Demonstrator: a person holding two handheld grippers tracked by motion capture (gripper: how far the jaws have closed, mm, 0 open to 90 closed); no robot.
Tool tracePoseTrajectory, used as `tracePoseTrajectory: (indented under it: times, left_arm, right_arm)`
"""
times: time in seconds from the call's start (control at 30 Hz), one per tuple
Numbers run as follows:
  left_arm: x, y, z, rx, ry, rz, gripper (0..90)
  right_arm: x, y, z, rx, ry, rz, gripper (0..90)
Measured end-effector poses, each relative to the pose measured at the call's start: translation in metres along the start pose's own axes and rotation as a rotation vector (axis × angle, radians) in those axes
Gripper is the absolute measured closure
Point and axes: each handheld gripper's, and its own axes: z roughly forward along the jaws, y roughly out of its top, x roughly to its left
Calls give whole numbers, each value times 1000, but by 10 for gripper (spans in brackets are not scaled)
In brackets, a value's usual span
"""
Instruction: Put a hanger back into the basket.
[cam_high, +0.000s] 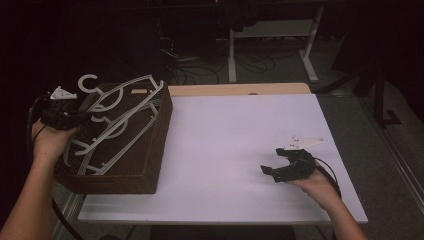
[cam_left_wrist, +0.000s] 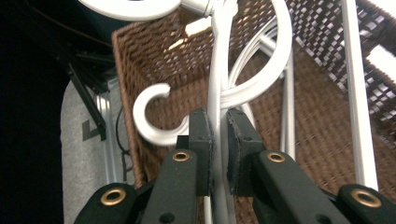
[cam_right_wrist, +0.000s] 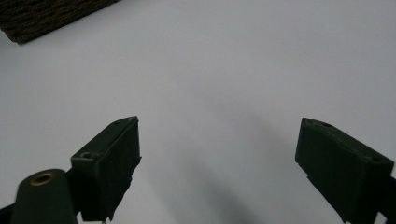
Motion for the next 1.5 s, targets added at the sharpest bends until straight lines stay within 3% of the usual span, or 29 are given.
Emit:
tracePoseTrajectory:
  times: [0.23,0.37,0.53,0.57,0.6,0.67,0.77,0.8,0.83,0.87,0.93,1.2,1.23,1.27,1.3,1.33,1.37,1.4,1.47,1.5]
  left_arm:
    - [-4,-12,19,37,29,17,822]
    - [-6,-20,30,71,17,25,821]
    - [-4,-34,41,114,-9,-12,811]
    - [-4,-36,42,115,-7,-27,795]
    - [-3,-36,42,116,-9,-39,720]
    - [-4,-36,38,65,-25,-50,637]
    - [-3,-35,34,44,-36,-68,547]
    - [-5,-31,26,-15,-80,-105,500]
    - [-5,-31,26,-15,-80,-105,475]
    - [-9,-27,19,-67,-129,-129,447]
    - [-16,-22,12,-120,-179,-138,410]
    - [-61,4,-4,-246,-365,-109,293]
    - [-61,4,-4,-246,-365,-109,273]
    - [-74,9,-6,-269,-417,-96,259]
    - [-74,9,-6,-269,-417,-96,250]
    - [-86,13,-6,-287,-468,-86,239]
    - [-86,13,-6,-287,-468,-86,225]
    - [-100,16,-6,-304,-512,-69,213]
    - [-106,17,-6,-306,-525,-59,177]
    - [-118,17,-5,-323,-562,-41,162]
  right_arm:
    - [1,1,0,4,0,-4,133]
    - [0,0,-1,3,-1,-1,134]
    - [1,2,-2,-1,1,-5,134]
    - [1,4,-2,-3,2,-6,134]
    - [2,5,-3,-4,2,-10,134]
    - [2,8,-4,-11,6,-15,134]
    - [2,13,-5,-19,6,-23,134]
    - [2,19,-7,-27,9,-25,134]
    - [2,19,-7,-27,9,-25,134]
    - [2,23,-9,-33,10,-34,134]
    - [2,28,-11,-46,15,-34,134]
    - [2,51,-20,-76,24,-39,131]
    - [2,54,-21,-81,25,-42,128]
    - [3,57,-22,-86,27,-45,128]
    - [3,57,-22,-86,27,-45,128]
    - [3,63,-24,-98,37,-49,123]
    - [4,66,-25,-103,40,-50,120]
    - [4,68,-26,-107,43,-54,116]
    - [5,73,-27,-112,52,-58,104]
    - [5,75,-27,-116,54,-61,101]
